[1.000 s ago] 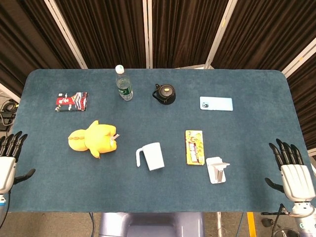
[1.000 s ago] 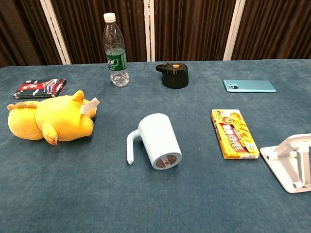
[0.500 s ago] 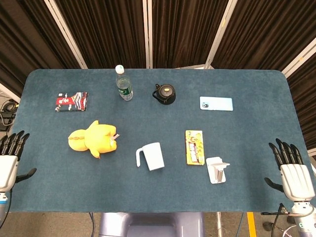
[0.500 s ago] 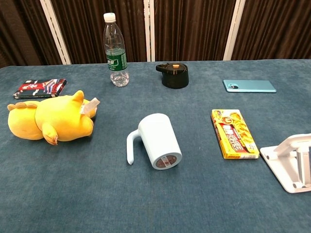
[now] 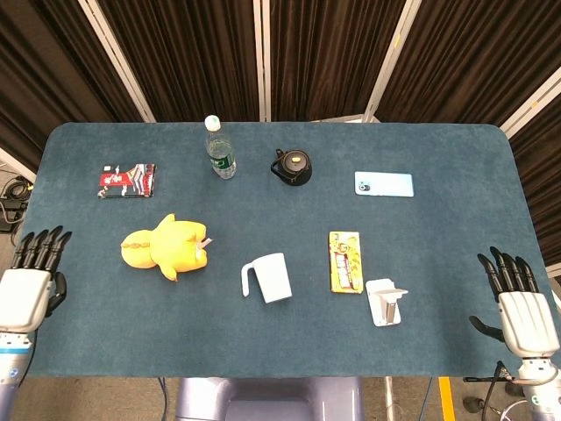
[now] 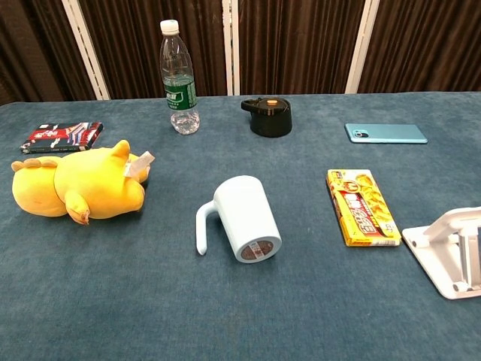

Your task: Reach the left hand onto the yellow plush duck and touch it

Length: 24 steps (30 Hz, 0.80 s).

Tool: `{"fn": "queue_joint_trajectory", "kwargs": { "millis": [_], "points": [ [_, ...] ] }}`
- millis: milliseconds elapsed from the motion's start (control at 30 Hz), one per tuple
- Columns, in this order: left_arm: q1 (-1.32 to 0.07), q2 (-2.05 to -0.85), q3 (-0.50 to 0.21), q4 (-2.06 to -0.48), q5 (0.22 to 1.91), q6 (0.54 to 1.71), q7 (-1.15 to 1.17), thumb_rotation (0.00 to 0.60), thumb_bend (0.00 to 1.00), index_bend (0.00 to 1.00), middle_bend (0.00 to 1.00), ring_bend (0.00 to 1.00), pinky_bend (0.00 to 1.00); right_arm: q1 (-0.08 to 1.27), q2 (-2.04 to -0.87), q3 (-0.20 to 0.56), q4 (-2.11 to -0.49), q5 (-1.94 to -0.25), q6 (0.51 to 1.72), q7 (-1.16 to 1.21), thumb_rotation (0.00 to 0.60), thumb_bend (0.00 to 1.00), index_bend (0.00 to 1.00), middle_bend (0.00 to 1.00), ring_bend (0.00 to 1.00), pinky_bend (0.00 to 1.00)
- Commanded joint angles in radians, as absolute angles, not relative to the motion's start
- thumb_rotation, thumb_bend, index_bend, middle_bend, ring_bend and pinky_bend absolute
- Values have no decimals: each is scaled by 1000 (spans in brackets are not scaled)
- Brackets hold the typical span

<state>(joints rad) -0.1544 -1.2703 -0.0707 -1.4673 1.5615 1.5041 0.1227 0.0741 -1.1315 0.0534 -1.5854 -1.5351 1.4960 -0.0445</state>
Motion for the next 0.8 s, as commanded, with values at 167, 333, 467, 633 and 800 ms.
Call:
{"fn": "queue_joint_trajectory", "kwargs": {
  "millis": [167,333,467,633,800],
  "points": [
    [-243,-1333,-88,-1421,1576,1411,155,600,1000,0,0,0,0,78,-1136,52,-1582,-1536,1490,-46,600,34,0,0,0,0],
    [-308,-1368,-107,-1416,1548,1323,178,600,1000,0,0,0,0,78,-1136,53,-1581,-1533,1489,-39,600,34,0,0,0,0],
    [-341,-1407,-117,-1393,1536,1292,216,600,1000,0,0,0,0,78,-1135,54,-1582,-1532,1488,-33,600,35,0,0,0,0],
    [-375,-1460,-125,-1349,1509,1253,268,600,1000,0,0,0,0,78,-1131,54,-1582,-1533,1489,-25,600,34,0,0,0,0],
    [-393,-1487,-122,-1327,1464,1202,293,600,1000,0,0,0,0,77,-1129,55,-1583,-1531,1490,-18,600,34,0,0,0,0]
  ]
}}
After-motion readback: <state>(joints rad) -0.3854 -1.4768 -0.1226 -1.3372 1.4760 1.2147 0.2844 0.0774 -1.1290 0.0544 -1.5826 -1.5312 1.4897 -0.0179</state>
